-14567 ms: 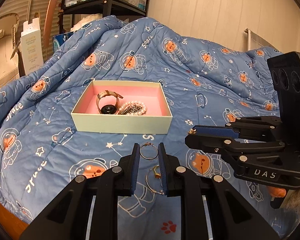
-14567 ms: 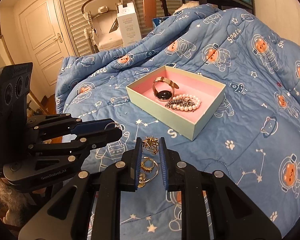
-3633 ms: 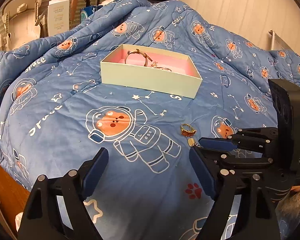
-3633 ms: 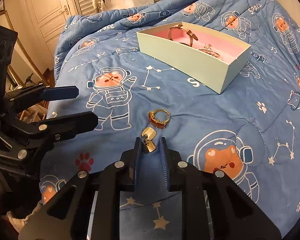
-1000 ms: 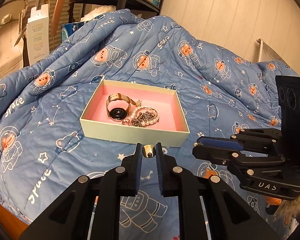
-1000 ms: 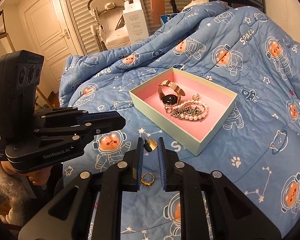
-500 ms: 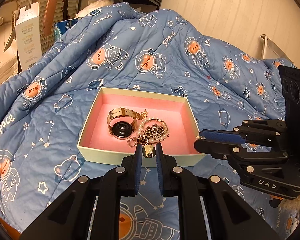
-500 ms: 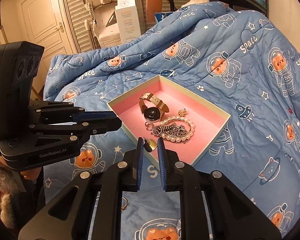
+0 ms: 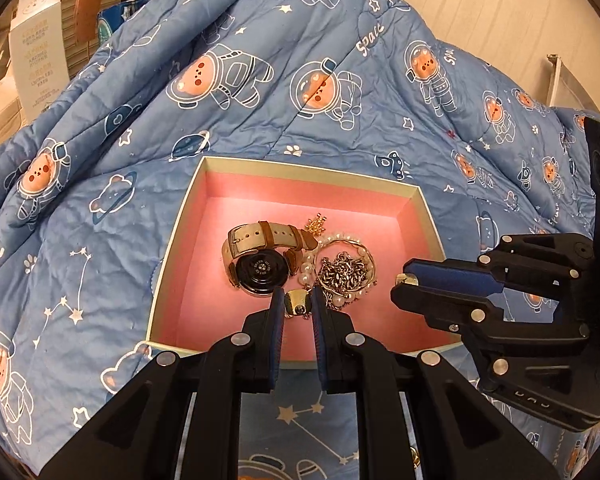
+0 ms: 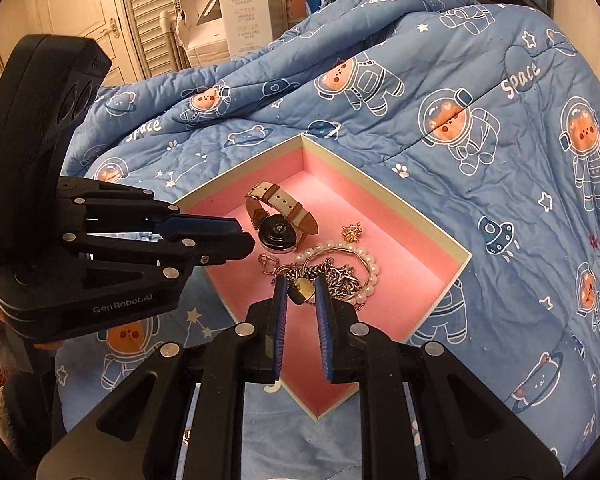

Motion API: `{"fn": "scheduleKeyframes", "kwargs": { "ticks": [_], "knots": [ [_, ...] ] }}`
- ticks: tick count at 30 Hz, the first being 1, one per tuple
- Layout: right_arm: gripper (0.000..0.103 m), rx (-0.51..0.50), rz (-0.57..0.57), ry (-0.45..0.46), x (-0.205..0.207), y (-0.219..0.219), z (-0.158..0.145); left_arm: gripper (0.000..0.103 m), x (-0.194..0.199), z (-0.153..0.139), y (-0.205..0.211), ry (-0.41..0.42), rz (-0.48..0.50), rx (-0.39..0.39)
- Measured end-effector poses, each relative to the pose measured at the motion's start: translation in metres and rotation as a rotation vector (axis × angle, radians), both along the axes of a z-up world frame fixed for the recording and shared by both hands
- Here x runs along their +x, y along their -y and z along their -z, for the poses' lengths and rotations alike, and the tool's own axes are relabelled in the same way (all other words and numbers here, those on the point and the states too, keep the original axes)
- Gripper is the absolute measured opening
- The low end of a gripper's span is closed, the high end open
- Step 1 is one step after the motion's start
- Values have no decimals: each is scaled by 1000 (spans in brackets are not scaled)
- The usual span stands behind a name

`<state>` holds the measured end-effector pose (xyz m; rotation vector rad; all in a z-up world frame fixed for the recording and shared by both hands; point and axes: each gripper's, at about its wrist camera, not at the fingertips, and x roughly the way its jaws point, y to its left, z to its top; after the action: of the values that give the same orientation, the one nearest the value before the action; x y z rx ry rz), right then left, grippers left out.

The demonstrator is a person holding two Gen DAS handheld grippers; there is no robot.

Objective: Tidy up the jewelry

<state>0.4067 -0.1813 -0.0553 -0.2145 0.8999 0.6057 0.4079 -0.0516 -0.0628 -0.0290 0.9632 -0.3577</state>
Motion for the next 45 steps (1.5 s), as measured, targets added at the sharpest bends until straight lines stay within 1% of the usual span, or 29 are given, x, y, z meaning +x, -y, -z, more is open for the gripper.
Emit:
{"fn": "scheduleKeyframes", "kwargs": {
  "ticks": [6, 9, 13, 14, 17, 21, 28, 33, 34, 37, 42, 44, 45],
  "knots": [
    [15, -50, 8, -27, 22, -2, 13, 13, 18, 12, 8, -60, 13, 8],
    [15, -51, 12, -65, 35, -1, 18, 13, 24, 16, 13, -83, 33, 26],
    [15, -72, 21, -94, 47, -2, 24, 13, 27, 19, 20, -82, 56, 90],
    [15, -70, 23, -108, 51, -2, 26, 13, 27, 20, 21, -84, 64, 95],
    [15, -68, 26, -142, 58, -4, 32, 13, 28, 22, 22, -90, 72, 92],
    [15, -92, 36, -167, 65, -7, 40, 13, 30, 26, 26, -104, 85, 107],
    [15, -134, 36, -178, 71, -15, 49, 13, 32, 32, 28, -120, 95, 110],
    [15, -133, 39, -182, 72, -16, 49, 14, 32, 32, 29, -117, 91, 114],
    [15, -135, 38, -183, 73, -16, 50, 15, 32, 31, 28, -114, 91, 117],
    [15, -140, 35, -178, 73, -16, 49, 24, 29, 29, 26, -99, 83, 113],
    [15, -123, 37, -164, 74, -11, 42, 45, 23, 19, 18, -59, 56, 95],
    [20, -113, 42, -153, 74, -8, 36, 49, 20, 12, 14, -43, 48, 81],
    [31, -107, 45, -146, 74, -6, 32, 54, 19, 8, 12, -34, 44, 71]
  ]
}}
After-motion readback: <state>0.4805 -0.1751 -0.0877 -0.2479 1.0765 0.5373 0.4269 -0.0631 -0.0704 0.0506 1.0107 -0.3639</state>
